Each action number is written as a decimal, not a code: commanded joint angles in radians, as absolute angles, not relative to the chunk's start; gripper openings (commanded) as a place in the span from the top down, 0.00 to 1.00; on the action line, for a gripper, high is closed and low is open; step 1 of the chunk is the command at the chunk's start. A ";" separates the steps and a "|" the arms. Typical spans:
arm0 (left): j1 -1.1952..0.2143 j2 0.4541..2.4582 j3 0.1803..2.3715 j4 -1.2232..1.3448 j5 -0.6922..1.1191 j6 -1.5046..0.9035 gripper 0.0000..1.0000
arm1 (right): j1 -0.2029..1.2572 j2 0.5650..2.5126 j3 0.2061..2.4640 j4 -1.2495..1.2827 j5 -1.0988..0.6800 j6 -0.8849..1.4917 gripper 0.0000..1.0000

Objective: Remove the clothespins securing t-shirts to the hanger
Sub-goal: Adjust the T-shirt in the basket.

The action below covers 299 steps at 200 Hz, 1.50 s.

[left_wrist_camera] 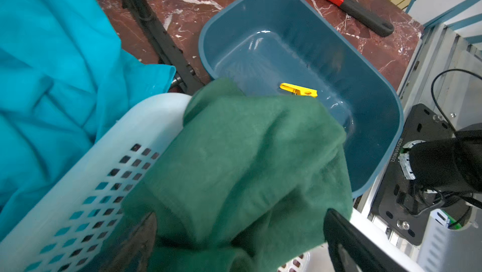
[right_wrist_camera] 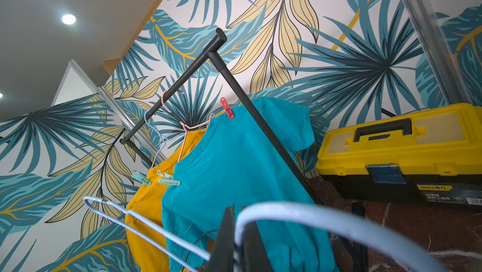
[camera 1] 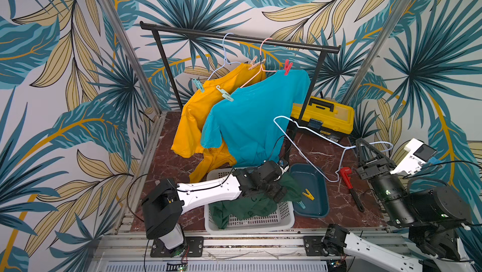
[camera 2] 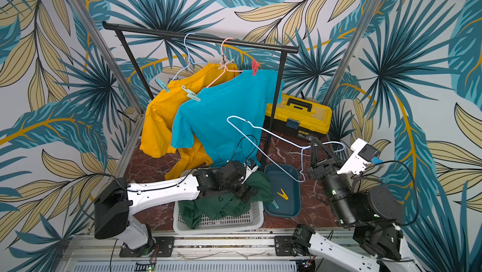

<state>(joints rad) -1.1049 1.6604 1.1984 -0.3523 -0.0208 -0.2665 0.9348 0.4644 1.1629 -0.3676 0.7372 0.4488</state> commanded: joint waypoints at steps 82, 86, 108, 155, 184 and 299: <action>-1.121 1.801 1.359 -0.409 -0.040 -0.161 0.39 | 0.933 0.441 1.142 -0.393 0.753 0.463 1.00; -1.122 1.805 1.365 -0.415 -0.041 -0.160 0.42 | 0.933 0.439 1.143 -0.394 0.753 0.463 1.00; -1.126 1.804 1.370 -0.417 -0.050 -0.157 0.61 | 0.933 0.434 1.143 -0.398 0.755 0.465 1.00; -1.129 1.709 1.328 -0.417 -0.122 -0.167 1.00 | 0.933 0.434 1.135 -0.399 0.759 0.467 1.00; -1.131 1.592 1.265 -0.417 -0.157 -0.190 1.00 | 0.933 0.437 1.131 -0.400 0.758 0.469 1.00; -1.103 1.024 0.888 -0.550 -0.404 -0.329 1.00 | 0.933 0.484 1.110 -0.354 0.754 0.465 1.00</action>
<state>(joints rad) -1.1172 1.1805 0.9497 -0.5316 -0.2886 -0.2520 0.9348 0.4709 1.1236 -0.3923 0.7406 0.4633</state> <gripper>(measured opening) 0.055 0.069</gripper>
